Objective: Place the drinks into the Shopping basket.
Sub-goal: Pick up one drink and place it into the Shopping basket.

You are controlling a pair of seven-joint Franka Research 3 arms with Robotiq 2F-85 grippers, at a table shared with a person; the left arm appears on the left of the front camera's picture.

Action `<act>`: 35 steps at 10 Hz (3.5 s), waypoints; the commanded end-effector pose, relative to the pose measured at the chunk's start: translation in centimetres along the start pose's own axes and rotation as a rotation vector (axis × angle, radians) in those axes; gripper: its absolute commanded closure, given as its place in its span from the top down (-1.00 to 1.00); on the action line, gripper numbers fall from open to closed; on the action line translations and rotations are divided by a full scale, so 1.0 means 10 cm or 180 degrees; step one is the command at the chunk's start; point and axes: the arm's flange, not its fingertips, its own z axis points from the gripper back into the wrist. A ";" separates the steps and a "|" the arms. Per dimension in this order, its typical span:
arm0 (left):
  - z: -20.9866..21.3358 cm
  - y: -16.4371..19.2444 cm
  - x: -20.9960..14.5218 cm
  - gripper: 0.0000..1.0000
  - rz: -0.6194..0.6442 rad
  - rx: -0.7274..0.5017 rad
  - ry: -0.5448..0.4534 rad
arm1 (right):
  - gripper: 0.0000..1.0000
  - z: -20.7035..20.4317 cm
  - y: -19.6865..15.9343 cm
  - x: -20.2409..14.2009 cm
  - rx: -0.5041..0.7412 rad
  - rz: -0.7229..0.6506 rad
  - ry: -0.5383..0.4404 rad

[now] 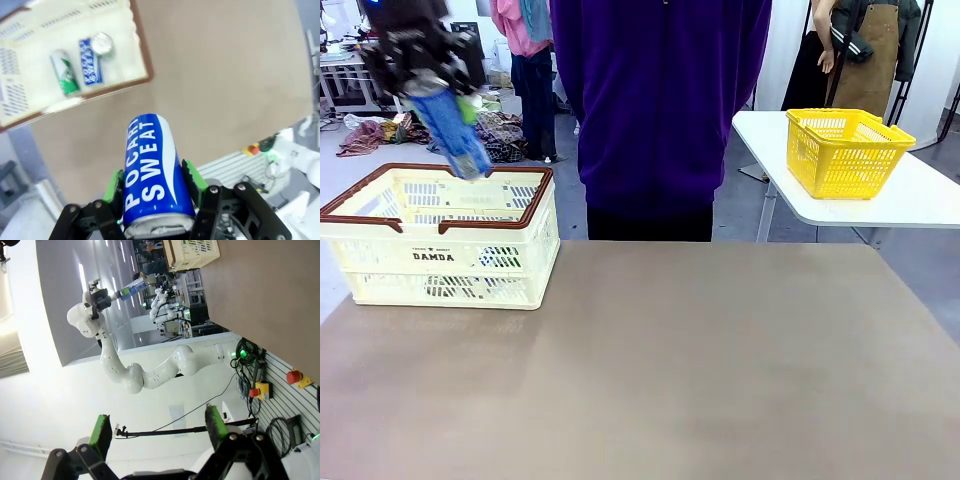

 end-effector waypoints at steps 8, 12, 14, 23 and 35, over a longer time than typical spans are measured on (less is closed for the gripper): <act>-1.17 2.21 0.81 -1.00 0.2001 0.0701 -0.0051 | 1.00 -0.01 0.05 -0.01 0.0029 -0.0062 0.0001; -1.01 2.20 0.77 -1.00 0.1368 0.0690 -0.0046 | 1.00 -0.01 0.05 -0.01 0.0029 -0.0062 0.0001; -1.08 2.18 0.81 -1.00 0.1432 0.0686 -0.0033 | 1.00 -0.01 0.05 -0.01 0.0029 -0.0062 0.0001; -2.23 2.41 1.16 -1.00 -0.0033 0.0449 0.0668 | 1.00 -0.01 0.05 -0.01 0.0029 -0.0062 0.0001; -2.72 2.53 1.50 1.00 0.0032 0.0335 0.0958 | 1.00 -0.01 0.05 -0.01 0.0029 -0.0062 0.0001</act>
